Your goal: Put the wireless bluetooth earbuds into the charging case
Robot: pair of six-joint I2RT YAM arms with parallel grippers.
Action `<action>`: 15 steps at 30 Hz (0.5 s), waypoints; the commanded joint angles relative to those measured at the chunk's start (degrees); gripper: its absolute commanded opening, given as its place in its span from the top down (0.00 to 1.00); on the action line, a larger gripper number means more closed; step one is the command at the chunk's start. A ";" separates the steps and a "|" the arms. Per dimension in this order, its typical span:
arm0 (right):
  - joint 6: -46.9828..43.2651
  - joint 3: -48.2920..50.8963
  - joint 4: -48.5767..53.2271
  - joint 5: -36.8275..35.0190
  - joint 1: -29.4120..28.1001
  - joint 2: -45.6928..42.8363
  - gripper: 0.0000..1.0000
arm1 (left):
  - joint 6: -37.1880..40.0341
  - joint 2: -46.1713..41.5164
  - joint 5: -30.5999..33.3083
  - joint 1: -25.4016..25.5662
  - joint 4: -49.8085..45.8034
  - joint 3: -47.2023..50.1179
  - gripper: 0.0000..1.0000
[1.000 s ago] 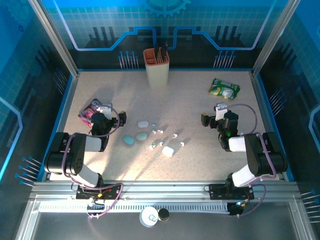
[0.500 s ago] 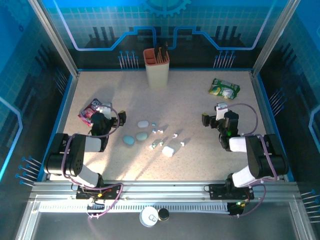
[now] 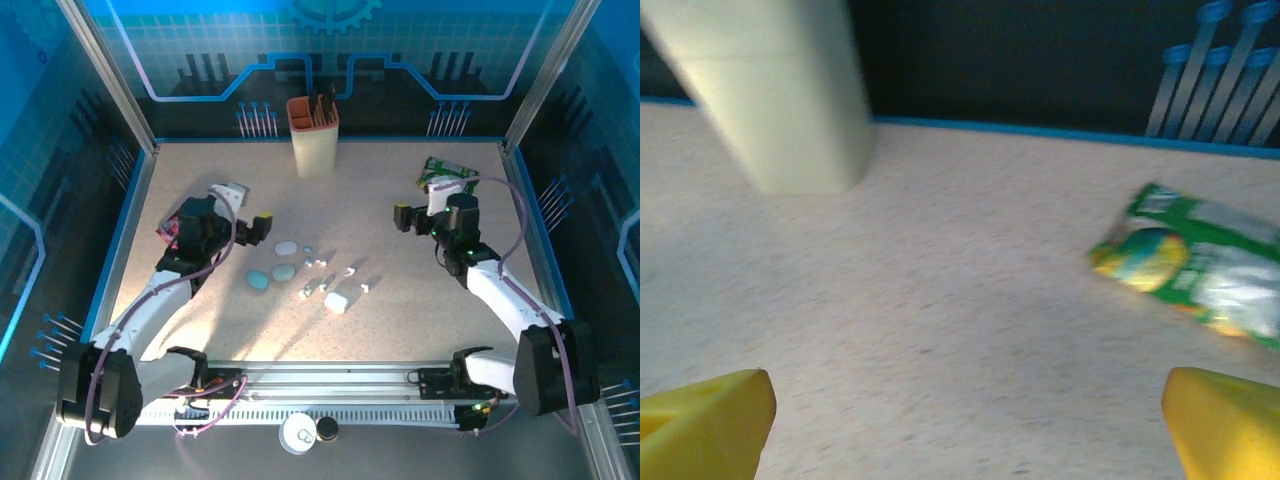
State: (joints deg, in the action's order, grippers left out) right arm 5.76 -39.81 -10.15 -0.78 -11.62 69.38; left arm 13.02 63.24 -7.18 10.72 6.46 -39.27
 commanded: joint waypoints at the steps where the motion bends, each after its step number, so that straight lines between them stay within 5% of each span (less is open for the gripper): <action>1: 0.94 -3.39 10.00 2.72 -7.12 1.88 0.00 | 12.48 0.03 -8.83 3.82 -23.44 -4.94 0.01; 8: 9.37 -4.27 8.96 4.02 -19.05 4.93 0.00 | 25.65 4.64 -10.56 7.74 -36.92 -8.58 0.01; 15: 18.10 -0.35 6.90 2.86 -21.17 4.60 0.00 | 32.53 13.43 -8.64 9.55 -38.45 -9.47 0.07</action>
State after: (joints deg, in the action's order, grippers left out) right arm 18.55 -41.98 -2.92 1.98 -32.34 74.26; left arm 39.27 73.58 -15.46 19.66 -27.99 -46.68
